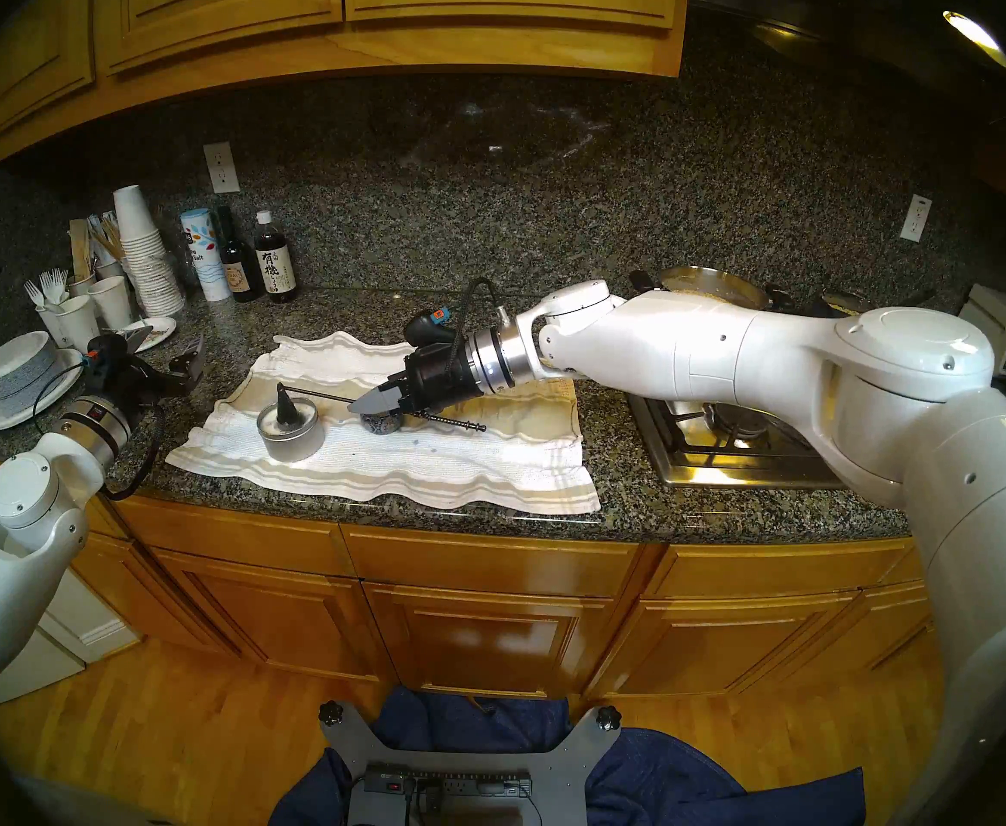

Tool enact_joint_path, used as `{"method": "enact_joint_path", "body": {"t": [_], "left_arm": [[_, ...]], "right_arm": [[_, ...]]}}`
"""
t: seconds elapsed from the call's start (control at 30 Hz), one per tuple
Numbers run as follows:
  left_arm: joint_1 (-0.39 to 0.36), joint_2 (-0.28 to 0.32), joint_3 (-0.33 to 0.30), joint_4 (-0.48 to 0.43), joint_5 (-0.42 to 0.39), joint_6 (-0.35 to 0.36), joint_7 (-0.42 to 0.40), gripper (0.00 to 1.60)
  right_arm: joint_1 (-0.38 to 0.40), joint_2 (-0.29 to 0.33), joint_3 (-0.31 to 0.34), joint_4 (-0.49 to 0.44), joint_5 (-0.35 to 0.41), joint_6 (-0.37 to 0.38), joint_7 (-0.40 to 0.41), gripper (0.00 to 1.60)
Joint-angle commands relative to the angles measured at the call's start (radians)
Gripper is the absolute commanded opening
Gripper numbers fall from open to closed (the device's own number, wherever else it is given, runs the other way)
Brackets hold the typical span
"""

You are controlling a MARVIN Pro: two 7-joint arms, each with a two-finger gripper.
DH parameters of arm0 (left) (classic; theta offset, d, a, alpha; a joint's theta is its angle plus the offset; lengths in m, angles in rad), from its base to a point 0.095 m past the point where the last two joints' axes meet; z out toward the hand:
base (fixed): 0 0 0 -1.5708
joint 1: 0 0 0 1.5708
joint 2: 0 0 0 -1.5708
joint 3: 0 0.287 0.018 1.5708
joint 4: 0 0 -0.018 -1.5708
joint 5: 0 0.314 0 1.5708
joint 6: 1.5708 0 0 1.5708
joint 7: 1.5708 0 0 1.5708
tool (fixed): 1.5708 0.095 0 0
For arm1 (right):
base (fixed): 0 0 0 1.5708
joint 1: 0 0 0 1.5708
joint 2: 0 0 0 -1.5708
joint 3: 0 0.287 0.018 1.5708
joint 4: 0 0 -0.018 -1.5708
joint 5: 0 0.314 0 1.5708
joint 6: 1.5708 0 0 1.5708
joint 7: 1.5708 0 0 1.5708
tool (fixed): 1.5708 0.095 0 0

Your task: Put out candle flame

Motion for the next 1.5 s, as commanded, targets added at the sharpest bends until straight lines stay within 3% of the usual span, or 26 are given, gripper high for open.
{"method": "enact_joint_path", "body": {"t": [0.0,0.97,1.47], "left_arm": [[-0.026,0.007,-0.021,-0.016,0.002,-0.015,0.004,1.6],[-0.02,0.008,-0.028,-0.017,0.001,-0.015,0.007,1.6],[-0.029,0.013,-0.02,-0.017,-0.001,-0.014,0.003,1.6]], "right_arm": [[0.051,0.014,0.042,-0.006,0.011,-0.013,-0.007,0.0],[0.061,0.051,0.052,-0.04,0.012,-0.028,-0.051,0.0],[0.061,0.118,0.053,-0.002,0.021,-0.033,-0.086,0.0]]}}
